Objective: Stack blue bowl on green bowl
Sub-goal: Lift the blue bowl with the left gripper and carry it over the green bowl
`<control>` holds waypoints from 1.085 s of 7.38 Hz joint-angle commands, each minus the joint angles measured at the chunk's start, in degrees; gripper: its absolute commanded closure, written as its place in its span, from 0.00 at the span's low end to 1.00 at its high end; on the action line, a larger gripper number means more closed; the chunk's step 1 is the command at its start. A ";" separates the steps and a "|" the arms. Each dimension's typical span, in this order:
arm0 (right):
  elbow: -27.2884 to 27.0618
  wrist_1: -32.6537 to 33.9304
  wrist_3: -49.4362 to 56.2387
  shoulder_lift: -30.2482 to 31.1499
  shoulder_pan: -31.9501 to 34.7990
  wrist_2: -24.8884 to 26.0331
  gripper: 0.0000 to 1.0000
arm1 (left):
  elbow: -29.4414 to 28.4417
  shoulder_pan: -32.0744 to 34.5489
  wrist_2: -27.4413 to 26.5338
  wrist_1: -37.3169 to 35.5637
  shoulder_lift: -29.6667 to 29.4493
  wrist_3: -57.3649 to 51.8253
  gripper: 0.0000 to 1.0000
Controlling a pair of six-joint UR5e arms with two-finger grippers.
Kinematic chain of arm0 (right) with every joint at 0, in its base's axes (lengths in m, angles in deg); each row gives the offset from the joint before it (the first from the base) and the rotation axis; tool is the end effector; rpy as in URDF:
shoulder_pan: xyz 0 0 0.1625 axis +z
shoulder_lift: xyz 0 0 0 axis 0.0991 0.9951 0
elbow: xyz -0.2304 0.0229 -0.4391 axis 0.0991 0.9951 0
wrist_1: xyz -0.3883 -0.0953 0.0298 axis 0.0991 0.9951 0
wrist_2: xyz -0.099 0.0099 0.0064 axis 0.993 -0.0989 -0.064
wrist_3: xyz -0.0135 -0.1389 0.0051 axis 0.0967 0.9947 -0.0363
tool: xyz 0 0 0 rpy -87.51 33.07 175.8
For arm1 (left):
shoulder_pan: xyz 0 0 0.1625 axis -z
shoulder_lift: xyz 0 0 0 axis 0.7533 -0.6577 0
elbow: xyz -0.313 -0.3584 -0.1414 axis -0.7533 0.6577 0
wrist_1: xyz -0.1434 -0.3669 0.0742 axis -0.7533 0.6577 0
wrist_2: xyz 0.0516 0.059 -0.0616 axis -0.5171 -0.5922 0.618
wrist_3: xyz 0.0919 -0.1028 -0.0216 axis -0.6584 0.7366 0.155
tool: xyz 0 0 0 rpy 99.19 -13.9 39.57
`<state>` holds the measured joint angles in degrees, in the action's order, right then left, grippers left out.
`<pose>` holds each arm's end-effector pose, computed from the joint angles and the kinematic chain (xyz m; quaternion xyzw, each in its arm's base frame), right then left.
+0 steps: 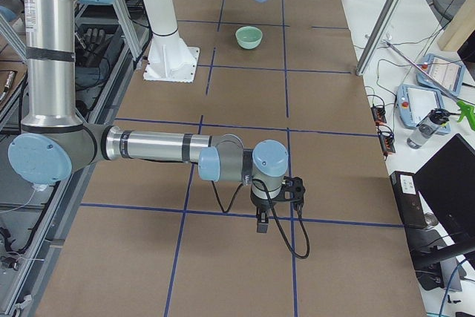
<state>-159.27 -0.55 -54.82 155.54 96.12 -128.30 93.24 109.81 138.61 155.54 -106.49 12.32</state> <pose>0.0462 -0.4496 0.7686 0.0016 -0.3452 0.0147 0.9384 0.1846 -0.4326 0.5017 0.0174 0.4094 -0.0708 0.9095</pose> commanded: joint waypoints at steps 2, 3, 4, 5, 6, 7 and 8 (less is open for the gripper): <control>0.00 0.00 0.00 0.00 0.00 0.04 0.00 | 3.34 -13.07 -3.03 -11.79 -12.52 20.02 1.00; 0.00 0.09 0.00 0.00 0.00 0.04 0.00 | 2.73 -17.65 -3.49 -11.53 -15.07 25.13 1.00; 0.00 0.00 0.00 0.00 0.00 0.04 0.00 | 1.51 -20.83 -3.49 -11.44 -17.01 27.88 1.00; 0.00 0.00 0.00 0.00 0.00 0.04 0.00 | -0.94 -22.86 -4.97 -9.53 -18.59 30.00 1.00; 0.00 0.00 0.00 0.00 0.00 -0.04 0.00 | -3.83 -23.14 -5.42 -5.42 -19.04 31.50 1.00; 0.00 0.00 0.00 0.00 0.00 -0.04 0.00 | -6.21 -23.49 -5.43 -3.37 -19.22 31.60 1.00; 0.00 0.00 0.00 0.00 0.00 0.04 0.00 | -7.11 -23.76 -5.69 -2.83 -19.40 31.51 1.00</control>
<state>-159.27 -0.55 -54.82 155.53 96.12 -128.32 87.96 86.52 133.23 151.14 -125.56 43.58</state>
